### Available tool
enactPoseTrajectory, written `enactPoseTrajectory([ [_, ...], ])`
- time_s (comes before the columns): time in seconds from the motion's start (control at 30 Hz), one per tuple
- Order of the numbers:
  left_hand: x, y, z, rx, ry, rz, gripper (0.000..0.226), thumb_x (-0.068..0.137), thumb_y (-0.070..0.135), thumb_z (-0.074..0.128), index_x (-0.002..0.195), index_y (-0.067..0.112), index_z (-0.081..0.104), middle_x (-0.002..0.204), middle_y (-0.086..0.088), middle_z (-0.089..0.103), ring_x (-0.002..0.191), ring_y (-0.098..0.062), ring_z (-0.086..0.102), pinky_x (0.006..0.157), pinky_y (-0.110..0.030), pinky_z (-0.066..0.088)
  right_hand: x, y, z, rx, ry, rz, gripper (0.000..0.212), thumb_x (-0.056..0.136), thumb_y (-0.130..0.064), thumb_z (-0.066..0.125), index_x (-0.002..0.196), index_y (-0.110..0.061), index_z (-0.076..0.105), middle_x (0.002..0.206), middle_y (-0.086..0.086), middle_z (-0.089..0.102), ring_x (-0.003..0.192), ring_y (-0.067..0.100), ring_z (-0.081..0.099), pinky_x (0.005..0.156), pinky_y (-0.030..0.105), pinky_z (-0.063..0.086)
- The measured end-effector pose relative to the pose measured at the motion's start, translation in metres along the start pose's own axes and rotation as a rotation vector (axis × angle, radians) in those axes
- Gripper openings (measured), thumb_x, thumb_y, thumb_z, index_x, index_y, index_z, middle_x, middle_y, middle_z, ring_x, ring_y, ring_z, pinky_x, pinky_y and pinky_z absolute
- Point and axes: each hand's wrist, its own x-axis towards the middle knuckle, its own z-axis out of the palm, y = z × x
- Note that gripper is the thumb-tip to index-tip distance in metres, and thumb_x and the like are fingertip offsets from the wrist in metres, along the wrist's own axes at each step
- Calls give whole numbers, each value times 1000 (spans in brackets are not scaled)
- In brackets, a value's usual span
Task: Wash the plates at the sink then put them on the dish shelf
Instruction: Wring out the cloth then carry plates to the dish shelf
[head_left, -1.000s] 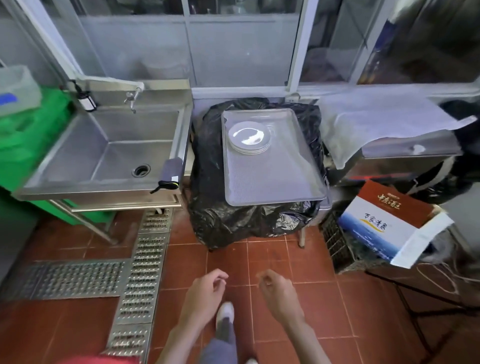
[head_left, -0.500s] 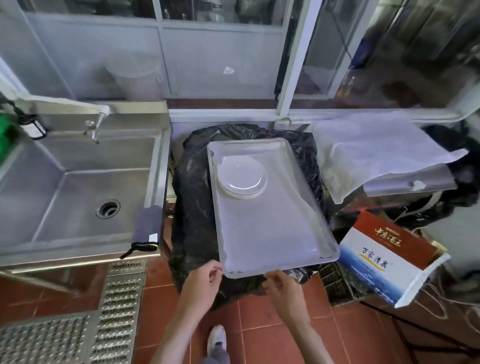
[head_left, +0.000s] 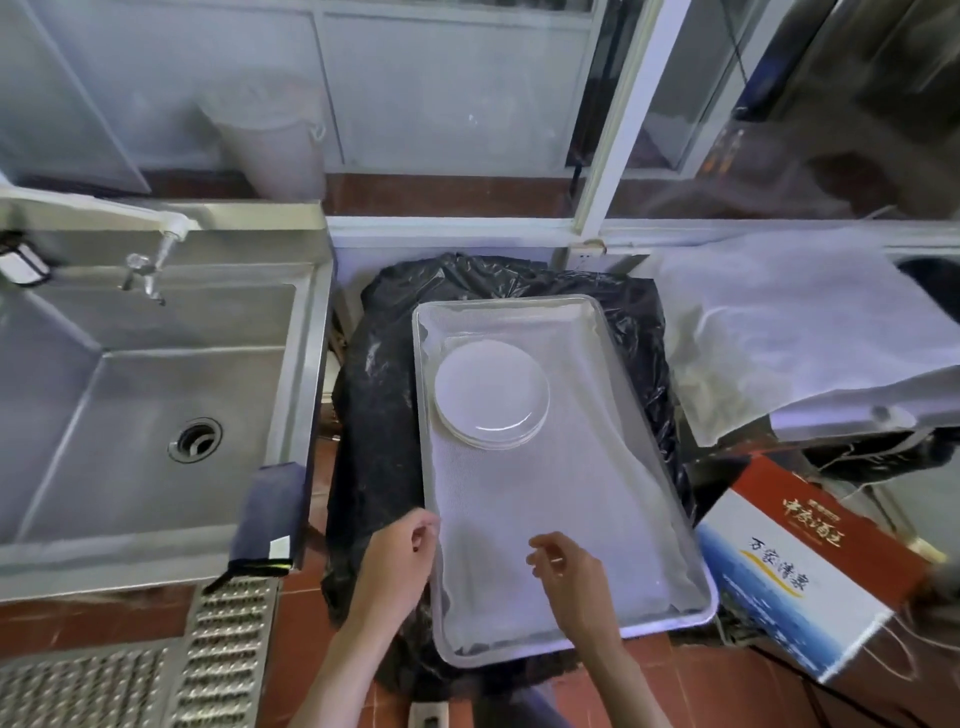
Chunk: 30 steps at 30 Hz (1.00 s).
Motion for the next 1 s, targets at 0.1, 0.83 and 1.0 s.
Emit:
enactPoseTrajectory([
  [0.1,33,17,4,-17,33,-42,28,105,23,57,131,22,69,123,10,72,112,-5,66,85,-5,45,42,-7,-9,24,1,-9,20,101,-15,61,109,-30,71,94,-14,76,86,4,71,79,34,60],
  [0.83,214,92,29,-217,82,-446,58,100,21,59,155,22,40,139,1,59,119,-21,57,103,-37,48,254,-58,-22,417,-34,176,44,96,-3,60,131,-29,59,117,-15,66,113,18,64,80,25,49],
  [1.0,231,95,36,-287,156,-554,53,101,23,59,151,17,44,133,-5,59,110,-23,58,90,-36,50,271,-54,-17,462,12,265,46,95,-12,68,138,-25,60,122,-4,67,104,12,64,90,41,55],
])
